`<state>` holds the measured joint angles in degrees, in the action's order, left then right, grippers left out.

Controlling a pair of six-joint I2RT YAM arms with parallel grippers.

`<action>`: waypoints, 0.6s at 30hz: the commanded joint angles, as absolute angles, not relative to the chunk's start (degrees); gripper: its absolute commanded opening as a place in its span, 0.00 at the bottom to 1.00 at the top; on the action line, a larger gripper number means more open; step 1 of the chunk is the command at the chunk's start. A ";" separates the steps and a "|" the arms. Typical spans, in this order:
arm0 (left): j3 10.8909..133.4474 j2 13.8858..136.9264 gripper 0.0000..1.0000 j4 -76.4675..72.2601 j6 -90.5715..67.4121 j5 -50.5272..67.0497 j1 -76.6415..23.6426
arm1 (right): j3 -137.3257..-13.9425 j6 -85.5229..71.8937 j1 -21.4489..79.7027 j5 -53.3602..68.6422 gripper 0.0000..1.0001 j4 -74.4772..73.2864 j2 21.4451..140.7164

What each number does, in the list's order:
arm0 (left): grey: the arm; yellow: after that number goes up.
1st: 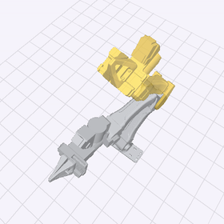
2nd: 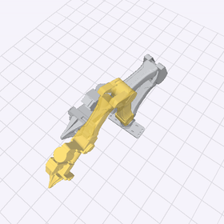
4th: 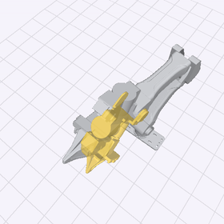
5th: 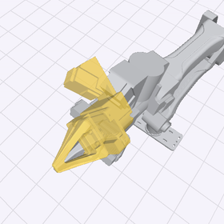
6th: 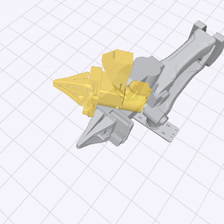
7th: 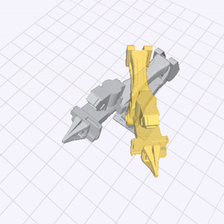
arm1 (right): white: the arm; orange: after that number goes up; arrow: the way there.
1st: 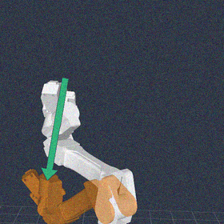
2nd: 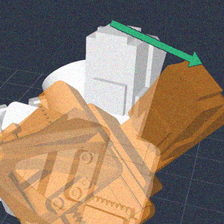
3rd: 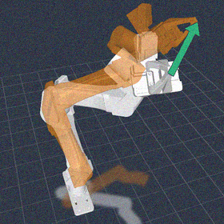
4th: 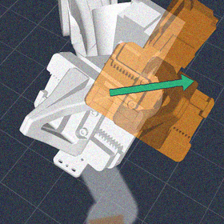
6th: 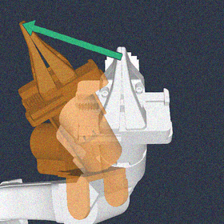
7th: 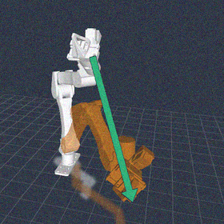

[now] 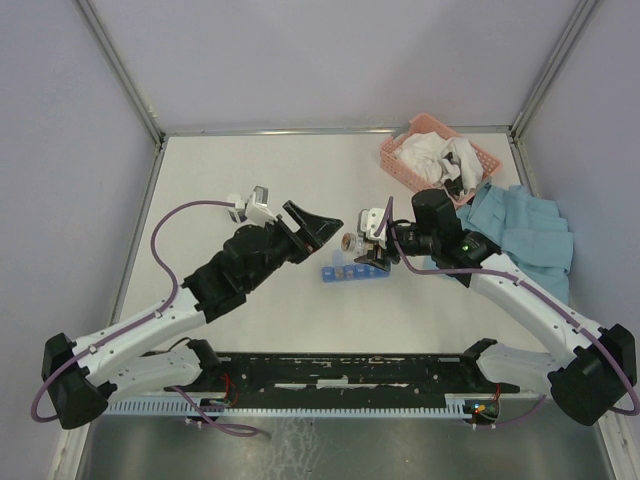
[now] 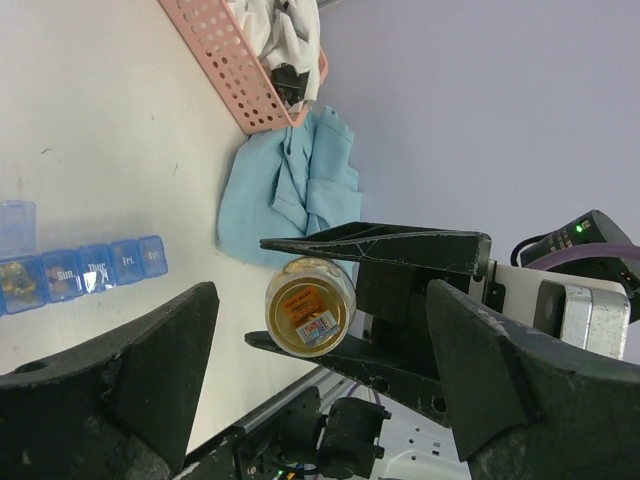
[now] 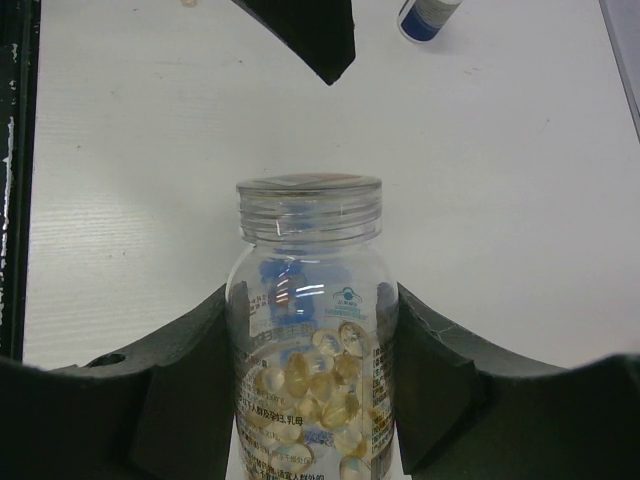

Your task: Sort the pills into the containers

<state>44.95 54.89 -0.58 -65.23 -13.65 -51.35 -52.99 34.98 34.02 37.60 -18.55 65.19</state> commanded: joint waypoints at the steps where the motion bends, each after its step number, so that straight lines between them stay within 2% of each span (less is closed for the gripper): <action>1: 47.34 56.57 0.90 -3.96 -69.33 -15.96 -52.38 | -53.40 35.86 34.42 36.57 0.11 -15.64 64.52; 4: 47.70 56.82 0.89 -3.96 -69.45 -16.85 -53.10 | -53.37 35.89 34.40 36.54 0.11 -15.64 64.44; 7: 47.80 57.48 0.82 -4.23 -70.43 -17.14 -53.90 | -53.35 35.89 34.39 36.50 0.11 -15.64 64.56; 17: 48.93 60.22 0.81 -5.14 -70.69 -18.32 -56.06 | -53.47 35.75 34.46 36.39 0.11 -15.73 64.50; 18: 48.91 60.37 0.79 -5.15 -70.67 -18.40 -56.25 | -53.49 35.77 34.49 36.39 0.11 -15.73 64.47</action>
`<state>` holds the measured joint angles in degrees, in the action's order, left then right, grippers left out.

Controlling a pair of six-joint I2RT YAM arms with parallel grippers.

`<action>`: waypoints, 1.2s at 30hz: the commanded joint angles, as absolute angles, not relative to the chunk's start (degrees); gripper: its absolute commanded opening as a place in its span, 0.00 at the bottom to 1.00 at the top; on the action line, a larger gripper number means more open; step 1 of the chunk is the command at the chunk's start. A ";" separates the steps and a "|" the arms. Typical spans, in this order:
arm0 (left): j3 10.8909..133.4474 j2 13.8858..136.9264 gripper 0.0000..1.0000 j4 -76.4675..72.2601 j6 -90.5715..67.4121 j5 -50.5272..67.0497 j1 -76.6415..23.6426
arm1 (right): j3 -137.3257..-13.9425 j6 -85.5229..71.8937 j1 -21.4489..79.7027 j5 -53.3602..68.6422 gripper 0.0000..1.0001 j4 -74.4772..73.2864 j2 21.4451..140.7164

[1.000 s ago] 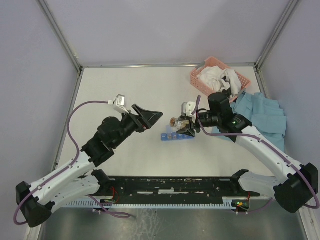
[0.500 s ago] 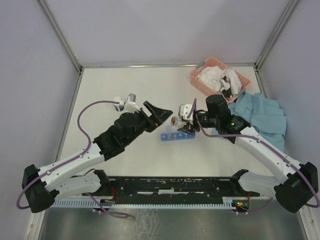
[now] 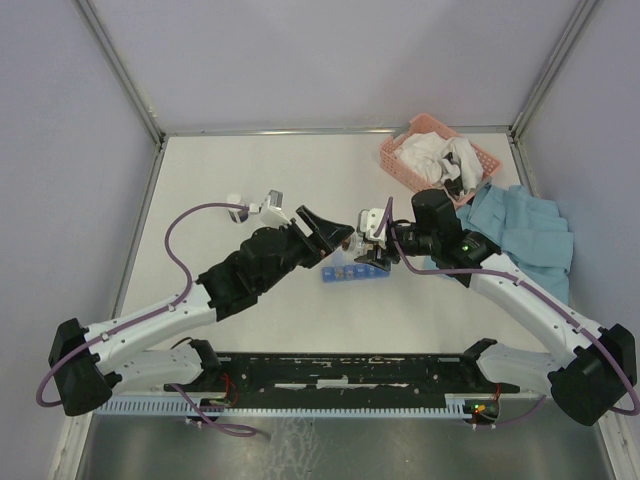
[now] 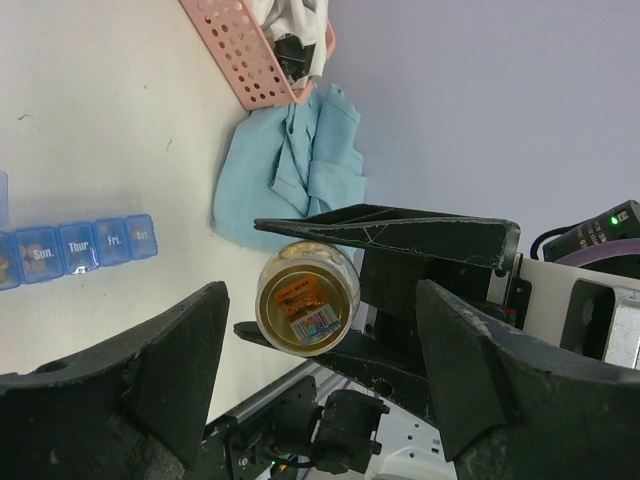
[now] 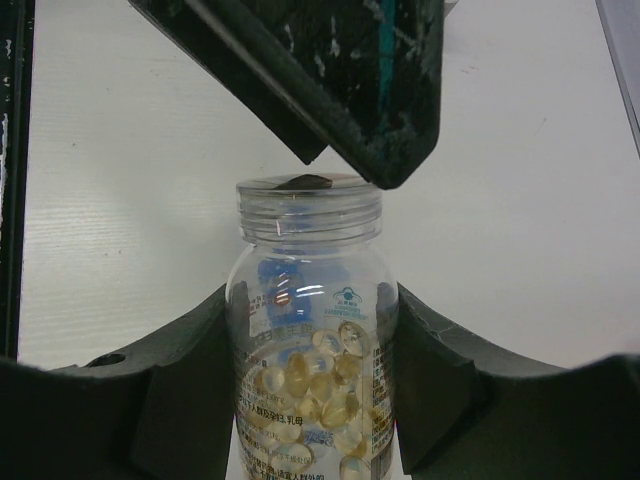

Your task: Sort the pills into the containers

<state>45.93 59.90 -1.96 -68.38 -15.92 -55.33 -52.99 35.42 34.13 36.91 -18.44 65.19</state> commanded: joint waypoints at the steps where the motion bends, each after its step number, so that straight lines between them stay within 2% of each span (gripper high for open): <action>1: 48.94 60.47 0.76 -5.26 -70.55 -18.56 -56.29 | -53.45 35.69 34.46 36.49 0.11 -15.69 64.45; 12: 49.04 61.07 0.71 -4.36 -70.22 -19.33 -57.03 | -53.55 35.43 34.48 36.49 0.11 -15.82 64.49; 23: 49.31 62.05 0.60 -4.30 -69.74 -18.10 -57.18 | -53.56 35.42 34.51 36.41 0.11 -15.82 64.51; 28: 49.58 62.55 0.59 -4.44 -69.48 -17.17 -57.14 | -53.70 35.28 34.53 36.45 0.11 -15.82 64.54; 36: 50.09 63.29 0.49 -4.92 -68.46 -15.55 -57.18 | -53.79 35.00 34.45 36.41 0.11 -15.91 64.48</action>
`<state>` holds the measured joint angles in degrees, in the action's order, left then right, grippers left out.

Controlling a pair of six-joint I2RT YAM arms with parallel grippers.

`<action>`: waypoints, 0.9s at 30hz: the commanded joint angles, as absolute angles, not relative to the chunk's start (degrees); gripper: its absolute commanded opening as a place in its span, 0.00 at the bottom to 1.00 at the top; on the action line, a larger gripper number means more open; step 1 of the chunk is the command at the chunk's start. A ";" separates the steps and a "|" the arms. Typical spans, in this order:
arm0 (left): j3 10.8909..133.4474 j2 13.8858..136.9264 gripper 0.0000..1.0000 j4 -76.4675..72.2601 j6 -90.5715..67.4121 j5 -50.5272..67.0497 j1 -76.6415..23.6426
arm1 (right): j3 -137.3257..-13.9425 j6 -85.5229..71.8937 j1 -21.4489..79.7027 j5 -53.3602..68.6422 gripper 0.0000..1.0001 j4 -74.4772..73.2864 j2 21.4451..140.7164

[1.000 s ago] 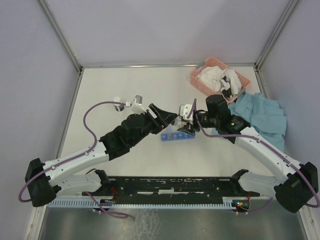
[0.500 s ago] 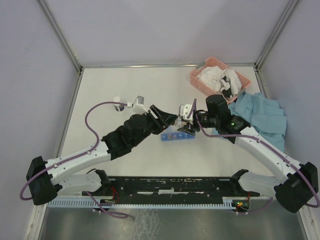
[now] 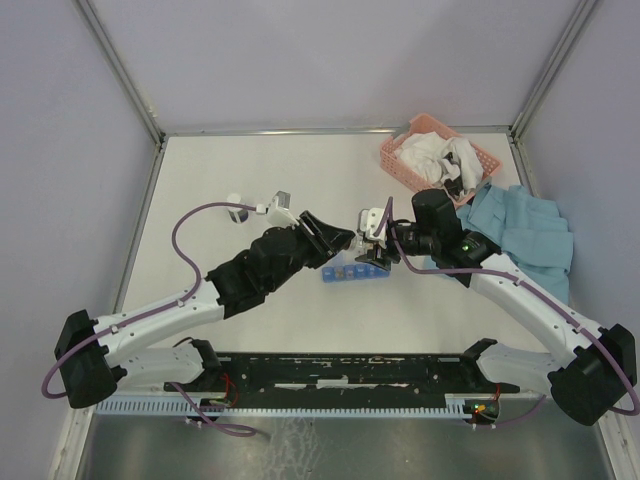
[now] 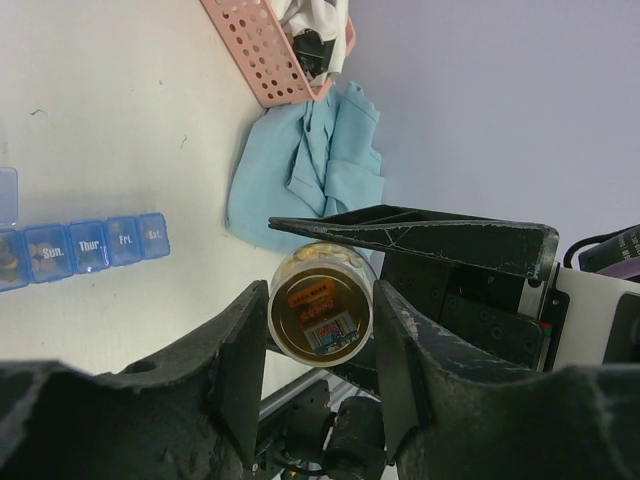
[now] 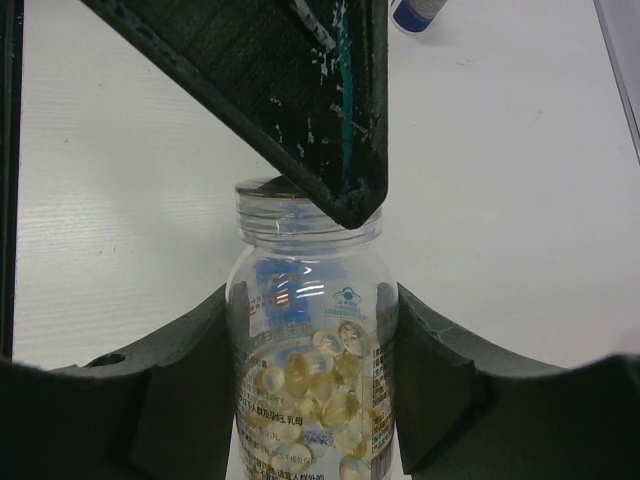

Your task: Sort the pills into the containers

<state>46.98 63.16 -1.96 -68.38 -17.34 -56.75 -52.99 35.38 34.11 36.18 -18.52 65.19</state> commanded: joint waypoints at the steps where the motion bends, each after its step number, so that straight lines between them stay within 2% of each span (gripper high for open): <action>1: 50.10 63.28 0.49 -4.92 -68.26 -15.39 -57.15 | -53.79 34.94 34.48 36.40 0.11 -15.91 64.47; 6: 50.33 63.38 0.46 -4.99 -66.40 -14.66 -57.13 | -54.03 34.51 34.48 36.54 0.11 -16.00 64.58; 13: 50.04 62.80 0.29 -6.13 -56.41 -11.91 -57.09 | -55.20 30.84 34.29 39.44 0.10 -16.45 64.78; 20: 47.21 59.61 0.17 -10.57 -34.22 -0.62 -56.60 | -57.53 24.29 32.60 48.03 0.08 -17.30 64.79; 25: 47.99 58.28 0.07 -6.20 -16.37 11.01 -55.70 | -58.09 18.05 30.89 56.38 0.07 -15.29 65.51; 27: 49.63 58.79 0.06 -2.89 -11.57 15.86 -54.95 | -57.99 15.53 30.60 59.26 0.07 -13.81 65.87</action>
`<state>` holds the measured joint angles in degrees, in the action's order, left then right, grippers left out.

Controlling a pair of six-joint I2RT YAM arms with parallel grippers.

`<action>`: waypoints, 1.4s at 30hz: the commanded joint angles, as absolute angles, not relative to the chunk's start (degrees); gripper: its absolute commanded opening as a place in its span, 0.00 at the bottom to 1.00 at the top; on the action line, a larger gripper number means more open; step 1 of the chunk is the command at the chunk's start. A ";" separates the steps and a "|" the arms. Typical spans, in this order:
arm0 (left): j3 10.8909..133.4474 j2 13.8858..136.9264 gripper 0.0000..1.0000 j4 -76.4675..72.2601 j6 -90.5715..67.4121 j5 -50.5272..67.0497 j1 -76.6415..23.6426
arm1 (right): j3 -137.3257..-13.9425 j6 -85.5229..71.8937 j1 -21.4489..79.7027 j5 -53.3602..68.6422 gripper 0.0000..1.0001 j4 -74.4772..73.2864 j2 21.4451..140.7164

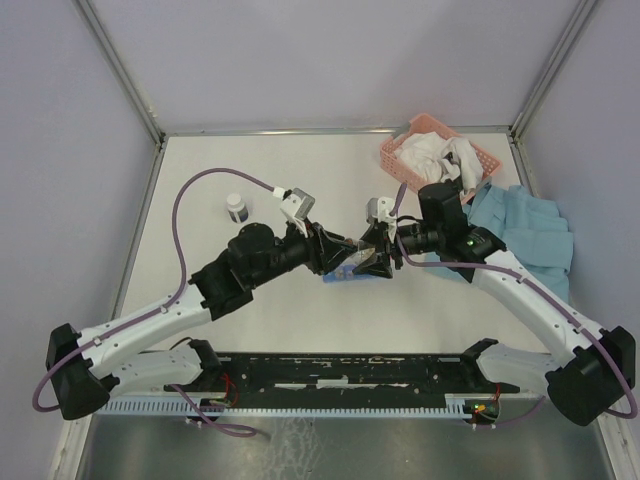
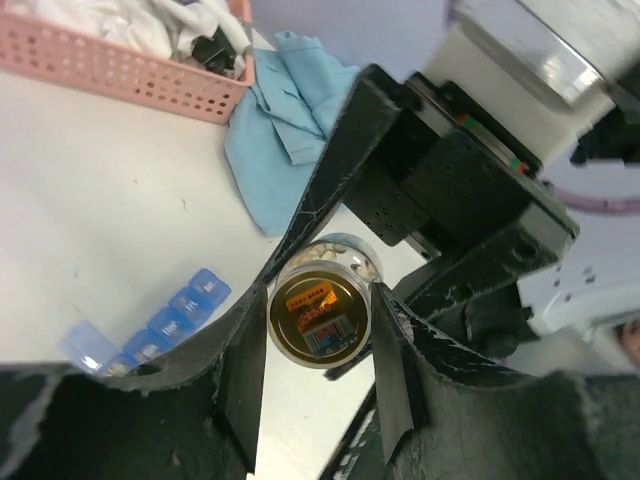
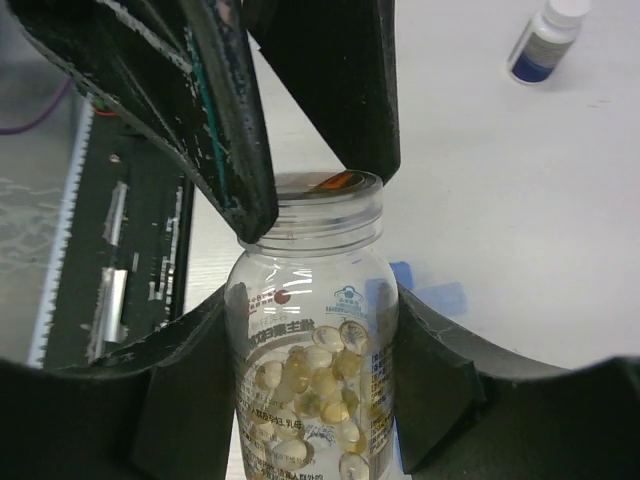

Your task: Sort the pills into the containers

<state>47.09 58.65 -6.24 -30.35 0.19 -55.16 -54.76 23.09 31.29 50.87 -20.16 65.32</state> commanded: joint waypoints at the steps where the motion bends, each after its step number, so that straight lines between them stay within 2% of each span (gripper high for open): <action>1: 50.58 59.20 0.06 -1.73 -10.39 17.28 -54.00 | -57.86 14.27 30.46 60.53 0.07 -12.99 65.97; 6: 51.02 59.71 0.09 -3.83 -12.00 30.09 -44.88 | -57.30 9.15 29.93 65.35 0.07 -8.79 66.15; 10: 49.52 59.52 0.19 -8.98 -15.59 37.08 -38.79 | -57.13 8.17 29.73 65.07 0.07 -8.09 66.02; 15: 50.13 60.17 0.56 -12.37 -23.29 34.89 -38.43 | -57.80 13.26 29.73 60.77 0.07 -12.61 65.94; 20: 48.36 57.73 0.72 -15.55 -28.68 30.17 -38.36 | -58.38 16.18 29.72 58.15 0.07 -15.07 66.02; 22: 47.52 55.92 0.79 -15.36 -29.47 27.51 -38.41 | -58.36 16.66 29.71 57.84 0.07 -15.33 66.05; 23: 47.11 54.92 0.86 -14.19 -29.29 25.82 -38.41 | -58.40 16.87 29.71 57.75 0.07 -15.56 66.04; 27: 43.19 48.10 1.00 -12.34 -30.63 17.90 -38.41 | -58.72 19.50 29.79 56.62 0.07 -17.36 65.84; 31: 34.87 42.67 0.99 -19.98 -43.10 14.82 -38.41 | -58.23 28.06 29.75 54.24 0.07 -21.32 64.67; 35: 29.63 44.22 0.99 -27.48 -57.80 15.12 -38.46 | -56.04 37.25 29.83 46.94 0.08 -21.78 63.32; 37: 27.37 45.21 0.97 -30.82 -65.53 11.36 -38.73 | -54.72 39.49 29.92 43.51 0.08 -20.65 62.50; 38: 27.13 45.40 0.92 -29.99 -68.08 8.10 -39.27 | -53.98 40.36 30.03 41.84 0.08 -19.51 62.05; 42: 32.86 46.70 0.91 -14.26 -72.73 -6.89 -43.14 | -52.64 41.98 30.32 36.56 0.09 -17.31 61.56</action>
